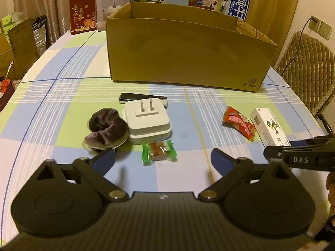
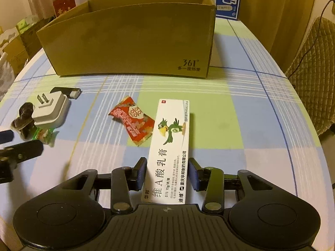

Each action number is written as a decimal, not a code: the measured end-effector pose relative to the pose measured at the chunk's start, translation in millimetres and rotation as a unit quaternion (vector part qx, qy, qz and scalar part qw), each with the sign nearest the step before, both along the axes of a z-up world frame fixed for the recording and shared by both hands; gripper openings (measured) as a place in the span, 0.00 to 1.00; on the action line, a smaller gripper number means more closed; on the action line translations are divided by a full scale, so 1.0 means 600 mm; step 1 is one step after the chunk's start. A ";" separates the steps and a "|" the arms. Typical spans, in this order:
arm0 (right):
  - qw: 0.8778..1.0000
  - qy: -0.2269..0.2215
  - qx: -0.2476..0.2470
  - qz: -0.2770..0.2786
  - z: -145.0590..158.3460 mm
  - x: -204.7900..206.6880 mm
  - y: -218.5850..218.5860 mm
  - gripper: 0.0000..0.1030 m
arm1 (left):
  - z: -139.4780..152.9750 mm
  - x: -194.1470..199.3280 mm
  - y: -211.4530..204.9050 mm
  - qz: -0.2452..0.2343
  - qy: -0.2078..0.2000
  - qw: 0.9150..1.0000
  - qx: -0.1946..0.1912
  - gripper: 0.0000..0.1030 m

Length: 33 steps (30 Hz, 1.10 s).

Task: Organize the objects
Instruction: 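Grasp the white ointment box with the right tool while the left tool grasps the green candy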

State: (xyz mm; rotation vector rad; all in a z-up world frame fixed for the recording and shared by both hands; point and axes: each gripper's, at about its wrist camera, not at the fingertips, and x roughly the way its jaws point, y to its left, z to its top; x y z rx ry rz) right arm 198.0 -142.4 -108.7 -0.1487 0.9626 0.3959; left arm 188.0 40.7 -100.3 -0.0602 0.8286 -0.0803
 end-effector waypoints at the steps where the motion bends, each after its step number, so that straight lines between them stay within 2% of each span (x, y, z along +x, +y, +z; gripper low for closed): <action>1: 1.000 0.002 0.003 0.002 0.001 0.001 0.001 0.38 | -0.003 0.004 0.000 0.001 0.000 1.000 0.000 0.90; 5: 1.000 0.007 0.019 0.020 0.003 -0.002 0.008 0.34 | -0.015 0.019 0.001 0.004 0.005 1.000 0.001 0.79; 9: 1.000 0.004 0.016 0.016 0.003 -0.001 0.012 0.34 | -0.024 0.031 0.002 0.009 0.011 1.000 -0.005 0.76; 14: 1.000 -0.002 0.011 0.015 0.002 0.001 0.013 0.35 | -0.039 0.041 -0.006 0.009 0.018 1.000 0.011 0.65; 17: 1.000 -0.002 0.015 0.011 0.002 0.003 0.012 0.35 | -0.041 0.041 -0.006 0.019 0.012 1.000 0.012 0.62; 21: 1.000 -0.003 0.020 0.008 0.004 0.006 0.010 0.35 | -0.042 0.037 -0.008 0.026 0.006 0.999 0.027 0.45; 23: 1.000 -0.004 0.023 0.004 0.005 0.008 0.009 0.38 | -0.042 0.036 -0.010 0.026 0.005 0.999 0.034 0.40; 27: 0.999 -0.010 0.031 -0.004 0.010 0.012 0.006 0.51 | -0.039 0.036 -0.011 0.025 0.007 0.999 0.041 0.29; 33: 0.999 -0.007 0.031 -0.007 0.004 0.021 0.011 0.52 | -0.037 0.034 -0.011 0.020 0.009 0.999 0.028 0.22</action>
